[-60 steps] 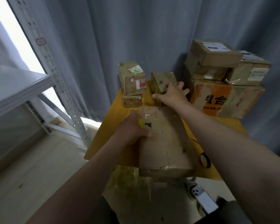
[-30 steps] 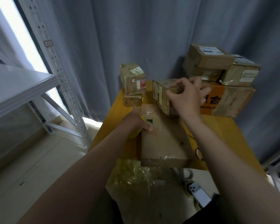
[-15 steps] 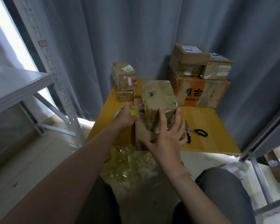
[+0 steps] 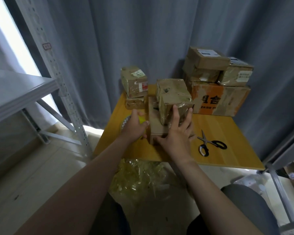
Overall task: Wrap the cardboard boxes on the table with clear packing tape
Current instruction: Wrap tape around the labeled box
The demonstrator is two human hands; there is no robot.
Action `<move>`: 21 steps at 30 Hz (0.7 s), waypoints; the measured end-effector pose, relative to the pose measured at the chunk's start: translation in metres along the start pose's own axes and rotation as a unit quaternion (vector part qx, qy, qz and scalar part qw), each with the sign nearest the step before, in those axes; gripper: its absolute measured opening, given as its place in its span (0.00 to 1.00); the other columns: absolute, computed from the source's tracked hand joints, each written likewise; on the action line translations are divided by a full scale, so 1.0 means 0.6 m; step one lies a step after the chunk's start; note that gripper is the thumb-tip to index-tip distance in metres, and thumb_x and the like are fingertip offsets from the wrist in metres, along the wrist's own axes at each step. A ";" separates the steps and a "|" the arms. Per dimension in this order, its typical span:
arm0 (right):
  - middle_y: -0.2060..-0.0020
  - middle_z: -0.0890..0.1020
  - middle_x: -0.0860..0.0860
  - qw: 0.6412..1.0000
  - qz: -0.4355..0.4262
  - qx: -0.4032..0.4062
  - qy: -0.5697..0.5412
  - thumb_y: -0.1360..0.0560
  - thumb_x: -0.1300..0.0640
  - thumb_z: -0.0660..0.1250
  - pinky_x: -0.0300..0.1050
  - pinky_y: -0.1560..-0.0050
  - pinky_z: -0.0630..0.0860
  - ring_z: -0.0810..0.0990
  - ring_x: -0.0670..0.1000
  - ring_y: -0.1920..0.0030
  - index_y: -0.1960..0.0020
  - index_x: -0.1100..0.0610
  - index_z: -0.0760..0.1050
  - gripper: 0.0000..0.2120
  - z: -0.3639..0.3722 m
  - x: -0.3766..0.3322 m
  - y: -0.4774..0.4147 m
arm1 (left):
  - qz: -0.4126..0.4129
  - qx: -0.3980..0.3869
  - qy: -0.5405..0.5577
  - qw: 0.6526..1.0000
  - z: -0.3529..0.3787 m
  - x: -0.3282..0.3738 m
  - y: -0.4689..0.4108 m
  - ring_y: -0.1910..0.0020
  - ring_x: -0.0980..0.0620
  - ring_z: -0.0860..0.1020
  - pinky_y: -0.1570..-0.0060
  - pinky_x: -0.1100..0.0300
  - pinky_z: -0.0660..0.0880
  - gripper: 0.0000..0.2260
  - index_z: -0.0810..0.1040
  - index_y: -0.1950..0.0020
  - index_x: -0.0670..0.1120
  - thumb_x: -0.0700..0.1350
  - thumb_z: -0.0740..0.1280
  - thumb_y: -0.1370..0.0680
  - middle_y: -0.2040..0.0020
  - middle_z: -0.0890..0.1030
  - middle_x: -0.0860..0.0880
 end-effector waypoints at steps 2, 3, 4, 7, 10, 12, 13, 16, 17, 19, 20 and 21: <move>0.20 0.29 0.54 1.000 0.002 -0.003 0.002 0.34 0.41 0.82 0.82 0.28 0.53 0.45 0.70 0.20 0.21 0.36 0.31 0.65 0.009 0.002 -0.034 | 0.005 0.003 0.004 1.000 0.002 -0.003 -0.011 0.74 0.53 0.81 0.74 0.61 0.75 0.12 0.67 0.37 0.47 0.44 0.67 0.17 0.55 0.82 0.45; 0.20 0.29 0.54 1.000 0.003 -0.003 0.005 0.34 0.41 0.82 0.81 0.28 0.54 0.46 0.70 0.20 0.21 0.36 0.30 0.66 0.014 0.002 -0.051 | 0.006 0.003 0.010 1.000 0.001 -0.008 -0.021 0.74 0.52 0.81 0.74 0.60 0.75 0.12 0.67 0.37 0.48 0.45 0.67 0.17 0.56 0.82 0.45; 0.20 0.29 0.54 1.000 0.002 -0.005 0.007 0.33 0.42 0.82 0.81 0.28 0.54 0.47 0.70 0.20 0.21 0.35 0.29 0.66 0.020 0.001 -0.069 | 0.006 0.002 0.018 1.000 -0.001 -0.011 -0.029 0.74 0.52 0.81 0.73 0.59 0.76 0.12 0.67 0.37 0.48 0.45 0.67 0.17 0.56 0.82 0.46; 0.21 0.28 0.54 1.000 0.002 -0.017 0.008 0.31 0.46 0.81 0.79 0.27 0.54 0.48 0.70 0.20 0.23 0.34 0.27 0.65 0.039 -0.001 -0.124 | 0.002 0.005 0.021 1.000 -0.004 -0.020 -0.056 0.73 0.51 0.81 0.71 0.54 0.79 0.11 0.68 0.38 0.50 0.46 0.68 0.17 0.58 0.82 0.47; 0.20 0.29 0.55 1.000 0.013 -0.022 0.016 0.31 0.47 0.80 0.76 0.28 0.60 0.56 0.71 0.22 0.23 0.34 0.29 0.64 0.053 -0.005 -0.185 | -0.008 0.001 0.010 1.000 0.000 -0.025 -0.082 0.73 0.50 0.81 0.70 0.52 0.80 0.11 0.69 0.39 0.51 0.46 0.69 0.17 0.59 0.83 0.47; 0.19 0.31 0.56 0.999 0.019 -0.030 0.013 0.31 0.45 0.80 0.75 0.29 0.63 0.59 0.71 0.24 0.22 0.35 0.31 0.62 0.060 -0.009 -0.228 | -0.018 -0.004 0.026 0.999 -0.003 -0.026 -0.102 0.75 0.51 0.80 0.73 0.55 0.79 0.11 0.69 0.40 0.50 0.45 0.69 0.17 0.58 0.83 0.46; 0.19 0.32 0.56 0.999 0.021 -0.034 0.013 0.31 0.44 0.79 0.75 0.30 0.64 0.60 0.71 0.24 0.21 0.35 0.32 0.61 0.063 -0.011 -0.248 | -0.025 -0.010 0.041 0.999 -0.005 -0.027 -0.110 0.76 0.51 0.79 0.74 0.56 0.77 0.10 0.69 0.40 0.49 0.44 0.69 0.17 0.58 0.82 0.45; 0.18 0.34 0.56 0.998 0.030 -0.043 0.022 0.30 0.45 0.78 0.76 0.31 0.65 0.59 0.71 0.24 0.21 0.35 0.32 0.60 0.072 -0.016 -0.299 | -0.041 -0.024 0.074 0.996 -0.008 -0.029 -0.130 0.77 0.51 0.78 0.76 0.58 0.75 0.11 0.70 0.40 0.49 0.44 0.69 0.18 0.57 0.82 0.44; 0.18 0.34 0.56 0.998 0.033 -0.049 0.023 0.30 0.45 0.78 0.76 0.31 0.65 0.59 0.71 0.23 0.21 0.35 0.33 0.59 0.077 -0.018 -0.311 | -0.043 -0.025 0.076 0.996 -0.007 -0.029 -0.134 0.76 0.51 0.78 0.76 0.58 0.75 0.11 0.70 0.39 0.49 0.44 0.70 0.18 0.57 0.82 0.44; 0.18 0.35 0.57 0.997 0.035 -0.058 0.024 0.28 0.46 0.77 0.75 0.30 0.66 0.58 0.71 0.23 0.21 0.36 0.32 0.58 0.084 -0.023 -0.325 | -0.041 -0.022 0.090 0.995 -0.004 -0.029 -0.142 0.76 0.51 0.78 0.75 0.57 0.75 0.11 0.70 0.39 0.49 0.44 0.70 0.18 0.56 0.82 0.43; 0.18 0.35 0.57 0.997 0.033 -0.061 0.023 0.28 0.46 0.76 0.75 0.30 0.66 0.58 0.71 0.23 0.21 0.36 0.31 0.58 0.085 -0.025 -0.328 | -0.043 -0.019 0.099 0.994 -0.005 -0.029 -0.144 0.76 0.51 0.78 0.76 0.58 0.75 0.11 0.70 0.40 0.48 0.43 0.70 0.18 0.56 0.81 0.43; 0.18 0.34 0.58 0.998 0.025 -0.061 0.022 0.27 0.46 0.76 0.74 0.30 0.66 0.59 0.72 0.23 0.21 0.36 0.30 0.58 0.087 -0.026 -0.329 | -0.047 -0.015 0.109 0.993 -0.007 -0.031 -0.146 0.76 0.51 0.78 0.76 0.58 0.75 0.12 0.70 0.39 0.48 0.43 0.70 0.18 0.56 0.81 0.42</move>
Point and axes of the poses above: each hand's wrist, its own y-axis away from the middle knuckle, its own z-axis out of the palm, x = y × z, the point moved 9 cm from there along -y, towards the middle knuckle
